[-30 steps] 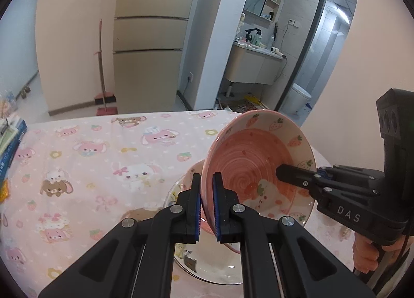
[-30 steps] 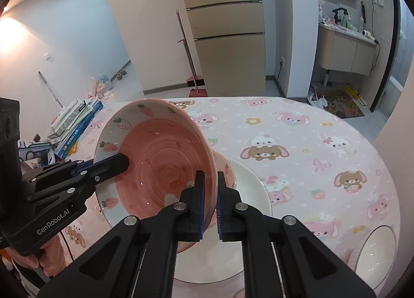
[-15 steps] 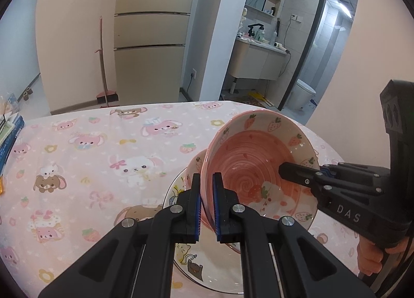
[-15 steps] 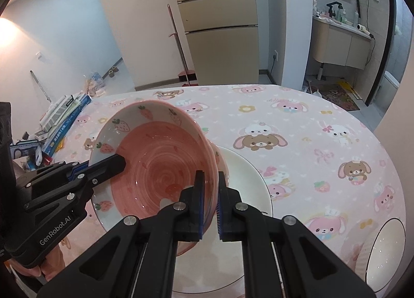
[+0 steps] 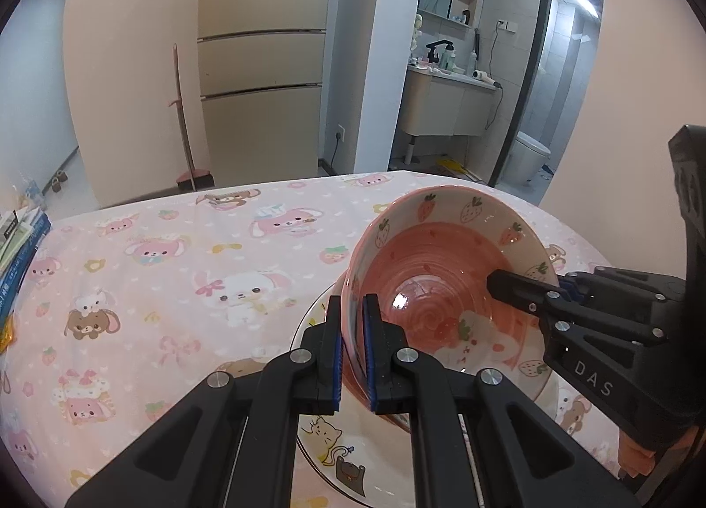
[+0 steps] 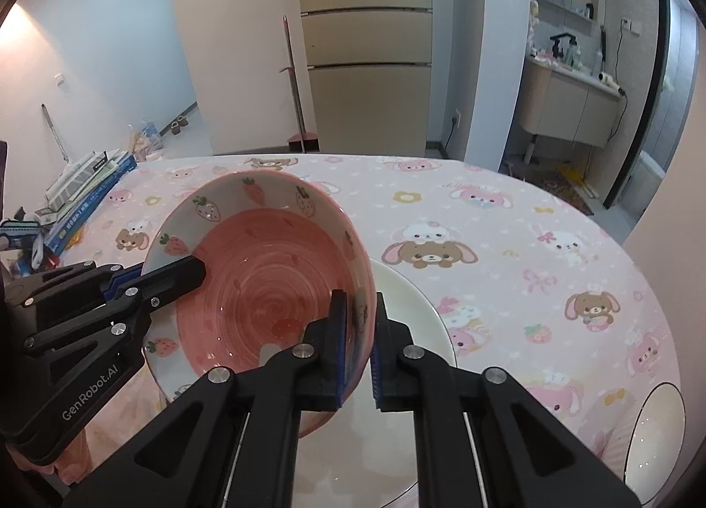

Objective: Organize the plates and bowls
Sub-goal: 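Lower the pink bowl into the first pink bowl and open both grippers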

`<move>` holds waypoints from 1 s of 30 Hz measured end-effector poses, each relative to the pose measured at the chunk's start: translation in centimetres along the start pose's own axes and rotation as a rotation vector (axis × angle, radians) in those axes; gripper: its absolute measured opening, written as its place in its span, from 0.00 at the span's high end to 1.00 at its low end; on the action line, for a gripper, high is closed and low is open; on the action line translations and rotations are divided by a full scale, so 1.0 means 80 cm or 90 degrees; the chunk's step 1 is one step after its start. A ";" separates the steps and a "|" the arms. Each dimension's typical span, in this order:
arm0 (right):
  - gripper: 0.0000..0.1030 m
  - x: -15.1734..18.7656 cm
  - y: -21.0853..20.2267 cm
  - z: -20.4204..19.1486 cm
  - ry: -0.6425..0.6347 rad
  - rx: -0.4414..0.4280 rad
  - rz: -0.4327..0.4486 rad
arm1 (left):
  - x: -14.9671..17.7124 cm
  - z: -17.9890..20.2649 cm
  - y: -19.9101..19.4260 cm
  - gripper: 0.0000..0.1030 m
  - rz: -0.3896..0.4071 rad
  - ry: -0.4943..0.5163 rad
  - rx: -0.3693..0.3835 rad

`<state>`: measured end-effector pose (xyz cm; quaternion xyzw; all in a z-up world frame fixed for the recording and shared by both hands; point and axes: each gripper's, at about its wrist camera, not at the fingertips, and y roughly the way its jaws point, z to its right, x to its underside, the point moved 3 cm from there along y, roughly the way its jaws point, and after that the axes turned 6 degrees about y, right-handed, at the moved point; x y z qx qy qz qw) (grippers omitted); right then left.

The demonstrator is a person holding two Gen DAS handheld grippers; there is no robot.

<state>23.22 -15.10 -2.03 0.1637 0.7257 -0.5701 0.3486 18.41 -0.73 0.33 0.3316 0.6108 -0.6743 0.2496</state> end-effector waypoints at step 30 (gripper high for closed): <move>0.90 -0.006 0.001 -0.008 -0.009 -0.005 0.071 | 0.004 -0.019 0.010 0.91 0.028 -0.010 -0.027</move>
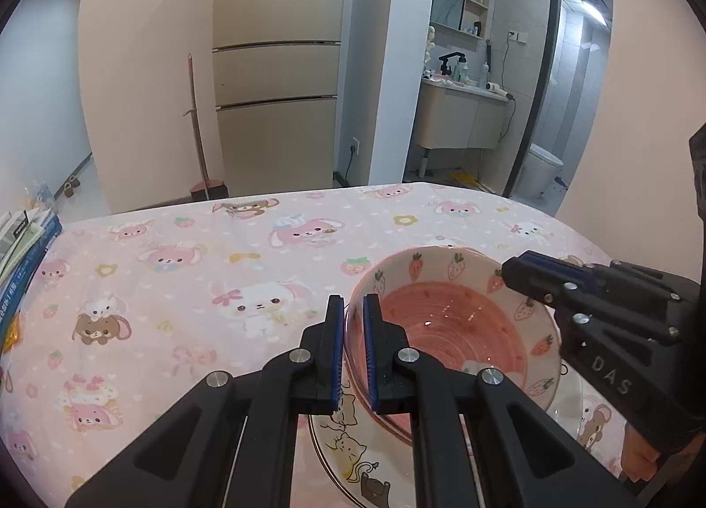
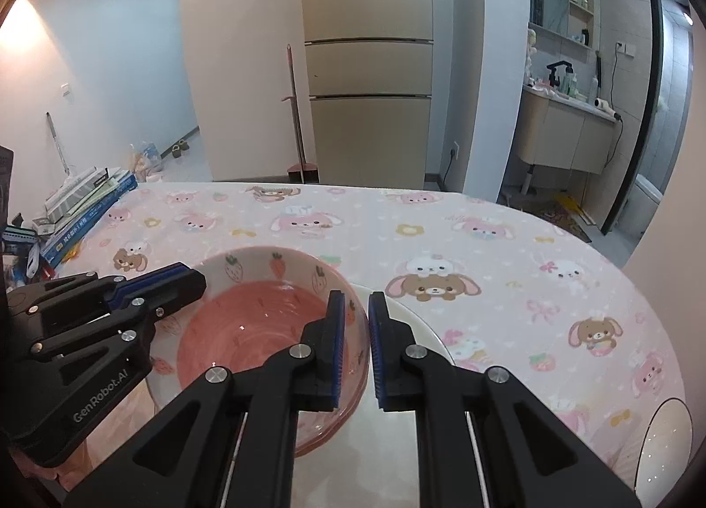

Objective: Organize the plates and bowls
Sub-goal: 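Lower the pink bowl into the first pink bowl and open both grippers, then raise both grippers and move them toward the white bowl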

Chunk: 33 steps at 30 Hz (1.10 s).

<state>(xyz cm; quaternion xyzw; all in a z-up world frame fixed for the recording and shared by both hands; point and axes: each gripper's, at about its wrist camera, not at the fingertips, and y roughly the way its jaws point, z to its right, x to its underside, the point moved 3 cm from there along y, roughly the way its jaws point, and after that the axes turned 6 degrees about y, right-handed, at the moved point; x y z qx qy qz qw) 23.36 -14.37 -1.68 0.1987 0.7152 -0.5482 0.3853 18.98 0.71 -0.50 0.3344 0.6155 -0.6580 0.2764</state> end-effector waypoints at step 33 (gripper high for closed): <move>0.47 0.000 -0.178 0.060 -0.019 0.111 0.185 | -0.023 0.076 -0.185 0.01 0.307 0.085 -0.054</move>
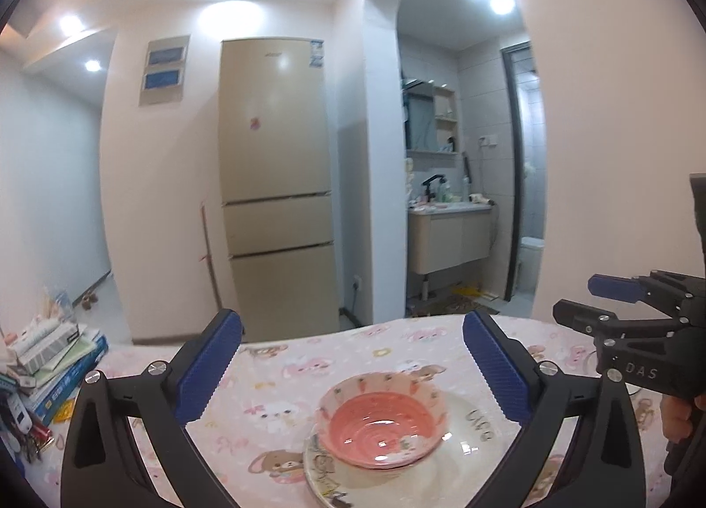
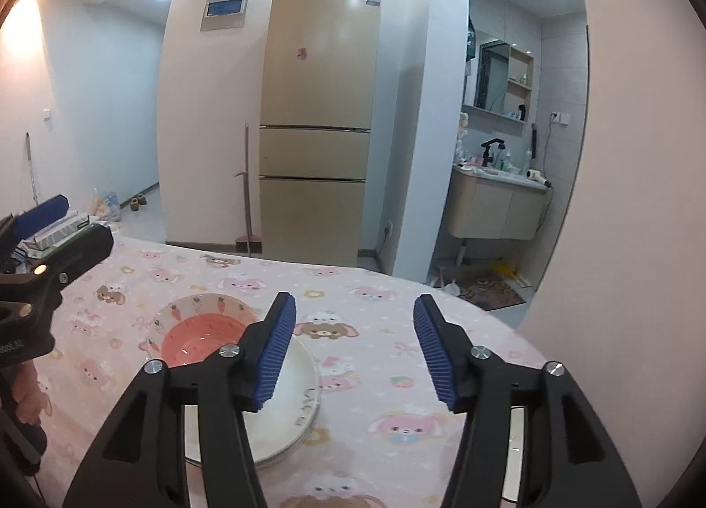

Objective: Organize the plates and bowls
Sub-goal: 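Raise both grippers and move them toward the white bowl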

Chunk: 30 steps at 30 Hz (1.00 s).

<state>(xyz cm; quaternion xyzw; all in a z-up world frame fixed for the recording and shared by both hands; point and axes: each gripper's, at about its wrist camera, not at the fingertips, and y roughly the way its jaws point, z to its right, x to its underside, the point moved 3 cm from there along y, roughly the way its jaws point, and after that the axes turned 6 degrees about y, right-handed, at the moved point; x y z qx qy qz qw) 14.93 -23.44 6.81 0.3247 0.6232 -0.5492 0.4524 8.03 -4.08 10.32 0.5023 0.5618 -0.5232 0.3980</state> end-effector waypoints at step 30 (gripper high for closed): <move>0.40 0.047 -0.040 0.182 0.130 0.113 -0.010 | 0.007 0.162 0.064 0.00 -0.096 0.015 0.183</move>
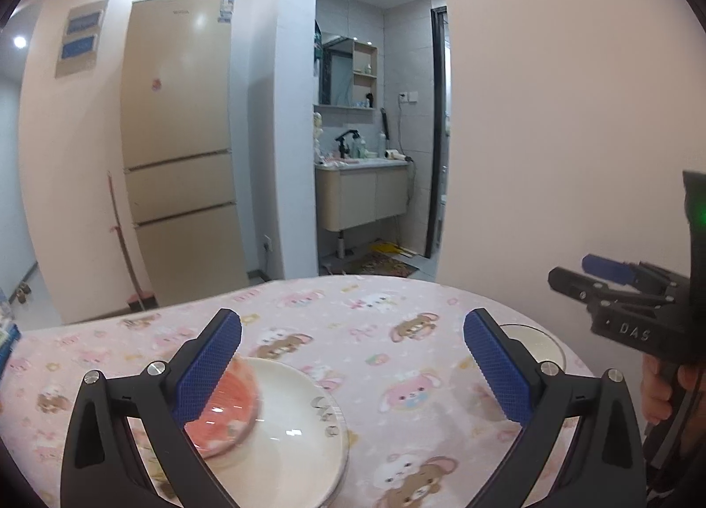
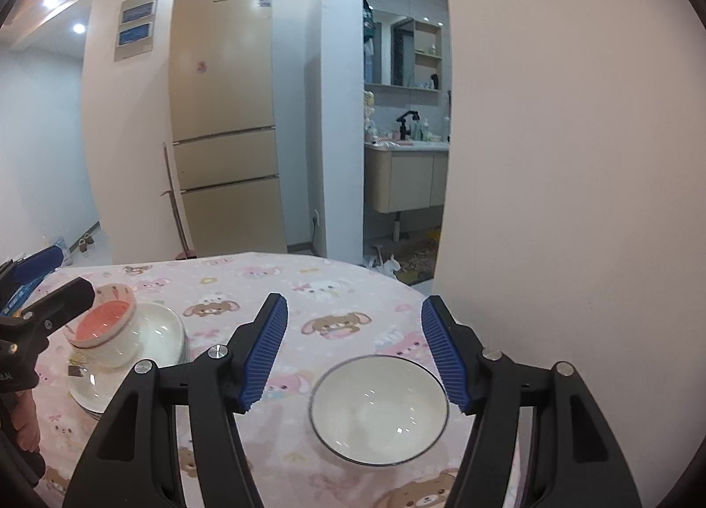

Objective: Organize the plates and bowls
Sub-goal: 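Raise both grippers and move them toward the white bowl, then close both grippers on the rim of the white bowl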

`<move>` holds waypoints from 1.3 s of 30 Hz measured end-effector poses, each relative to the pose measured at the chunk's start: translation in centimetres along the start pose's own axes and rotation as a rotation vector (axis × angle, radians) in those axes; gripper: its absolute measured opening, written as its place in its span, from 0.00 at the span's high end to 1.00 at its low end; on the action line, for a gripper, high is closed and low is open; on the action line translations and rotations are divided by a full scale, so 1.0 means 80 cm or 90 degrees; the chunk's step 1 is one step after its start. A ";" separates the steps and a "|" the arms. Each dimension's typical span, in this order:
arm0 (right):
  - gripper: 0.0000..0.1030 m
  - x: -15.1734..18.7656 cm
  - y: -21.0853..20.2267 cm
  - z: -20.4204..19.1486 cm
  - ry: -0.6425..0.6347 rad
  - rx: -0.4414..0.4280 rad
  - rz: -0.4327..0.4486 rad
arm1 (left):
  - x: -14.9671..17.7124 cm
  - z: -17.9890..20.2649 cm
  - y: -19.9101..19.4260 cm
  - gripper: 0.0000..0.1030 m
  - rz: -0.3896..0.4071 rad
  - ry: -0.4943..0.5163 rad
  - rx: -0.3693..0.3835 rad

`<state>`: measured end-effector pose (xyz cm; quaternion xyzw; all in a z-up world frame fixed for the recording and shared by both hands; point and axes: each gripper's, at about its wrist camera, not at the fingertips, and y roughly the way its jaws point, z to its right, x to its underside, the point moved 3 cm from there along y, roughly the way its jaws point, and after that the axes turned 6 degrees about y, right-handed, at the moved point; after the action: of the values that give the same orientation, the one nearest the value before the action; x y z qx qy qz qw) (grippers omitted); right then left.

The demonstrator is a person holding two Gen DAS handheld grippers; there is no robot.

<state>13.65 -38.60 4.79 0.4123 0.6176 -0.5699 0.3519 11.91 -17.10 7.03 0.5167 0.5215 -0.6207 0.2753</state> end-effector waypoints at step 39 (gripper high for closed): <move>0.64 0.094 0.108 0.122 0.111 0.013 -0.220 | 0.083 0.133 0.224 0.45 -0.311 -0.117 0.205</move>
<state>18.07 -47.40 -6.58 0.3517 0.7014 -0.5901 0.1898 21.84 -31.14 -6.48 0.3547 0.4985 -0.7871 0.0784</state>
